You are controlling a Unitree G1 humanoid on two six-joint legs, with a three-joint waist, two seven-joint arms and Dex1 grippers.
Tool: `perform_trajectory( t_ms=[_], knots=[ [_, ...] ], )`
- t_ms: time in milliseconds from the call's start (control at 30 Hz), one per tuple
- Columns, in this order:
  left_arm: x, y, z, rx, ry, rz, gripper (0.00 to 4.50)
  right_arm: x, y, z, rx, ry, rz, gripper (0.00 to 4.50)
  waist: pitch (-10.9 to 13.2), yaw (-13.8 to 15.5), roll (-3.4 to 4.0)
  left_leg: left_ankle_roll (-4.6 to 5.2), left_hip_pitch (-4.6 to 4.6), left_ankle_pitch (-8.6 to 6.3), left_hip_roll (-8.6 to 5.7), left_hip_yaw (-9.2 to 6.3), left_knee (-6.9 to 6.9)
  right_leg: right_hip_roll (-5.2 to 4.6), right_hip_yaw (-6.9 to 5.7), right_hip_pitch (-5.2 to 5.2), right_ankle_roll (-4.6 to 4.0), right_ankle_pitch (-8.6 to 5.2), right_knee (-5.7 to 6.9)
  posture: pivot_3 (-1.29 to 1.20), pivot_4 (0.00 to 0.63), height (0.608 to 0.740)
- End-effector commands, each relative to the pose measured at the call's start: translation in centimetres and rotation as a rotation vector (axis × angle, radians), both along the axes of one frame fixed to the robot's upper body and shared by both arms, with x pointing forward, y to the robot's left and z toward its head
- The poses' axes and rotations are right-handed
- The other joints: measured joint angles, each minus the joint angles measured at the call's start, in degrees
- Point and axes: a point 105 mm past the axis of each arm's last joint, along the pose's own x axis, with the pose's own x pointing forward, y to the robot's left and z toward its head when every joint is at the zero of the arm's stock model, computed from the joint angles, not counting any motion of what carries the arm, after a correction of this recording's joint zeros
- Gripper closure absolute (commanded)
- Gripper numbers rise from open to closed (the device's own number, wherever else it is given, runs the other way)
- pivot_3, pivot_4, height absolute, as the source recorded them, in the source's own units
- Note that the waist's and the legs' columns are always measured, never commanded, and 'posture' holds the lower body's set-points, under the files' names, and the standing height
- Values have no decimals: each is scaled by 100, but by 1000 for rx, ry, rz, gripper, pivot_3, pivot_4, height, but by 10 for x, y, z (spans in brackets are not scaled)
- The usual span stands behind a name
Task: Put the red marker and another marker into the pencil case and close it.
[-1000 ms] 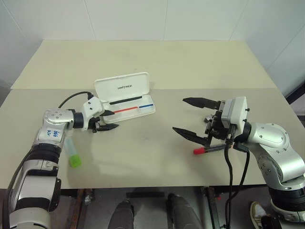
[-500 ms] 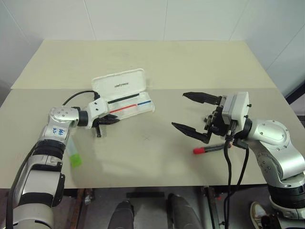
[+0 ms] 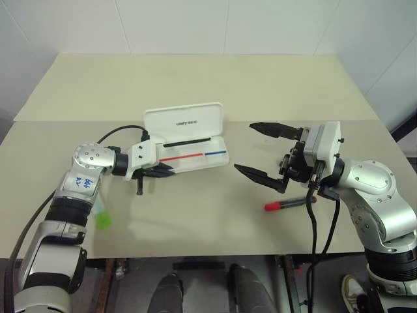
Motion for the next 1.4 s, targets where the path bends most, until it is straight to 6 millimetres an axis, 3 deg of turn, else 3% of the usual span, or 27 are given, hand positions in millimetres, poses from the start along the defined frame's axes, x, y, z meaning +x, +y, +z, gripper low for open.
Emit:
perform_trajectory(
  t_ms=[33,233,400,700,1033,1267,1400],
  knots=[
    [-19,0,13,-10,-21,-54,4482,-4,-2,2,-4,-8,17,0,0,-8,0,0,0,0,0,0,1,0,0,0,0,0,1,0,150,740],
    [-40,-8,2,-50,71,-22,4482,-2,-1,0,-2,-4,21,0,0,10,0,1,-1,0,0,-1,11,0,0,1,-1,0,4,0,150,740],
    [-46,-10,-2,-47,86,-9,4482,-3,0,0,2,-3,21,0,0,12,0,1,-2,0,0,-2,15,0,0,3,-1,0,2,0,150,740],
    [-40,-11,-15,36,52,-85,4482,-3,1,0,8,-2,21,0,0,10,0,1,-2,0,0,-2,12,0,0,2,-2,0,-2,0,150,740],
    [-35,-16,-16,6,78,-90,4482,-4,0,0,11,-7,14,0,0,14,0,1,-5,0,-1,-2,12,0,-1,2,-1,0,-3,0,150,740],
    [-39,-22,-13,-4,79,-98,2423,-3,0,-1,15,-8,13,0,0,14,0,1,-5,0,0,-3,14,0,-1,2,0,1,-2,0,150,740],
    [-45,-26,3,-78,104,-98,2423,-2,1,-2,17,-5,18,0,0,10,0,1,-6,0,0,-3,13,0,-1,2,0,1,-1,0,150,740]
  ],
)
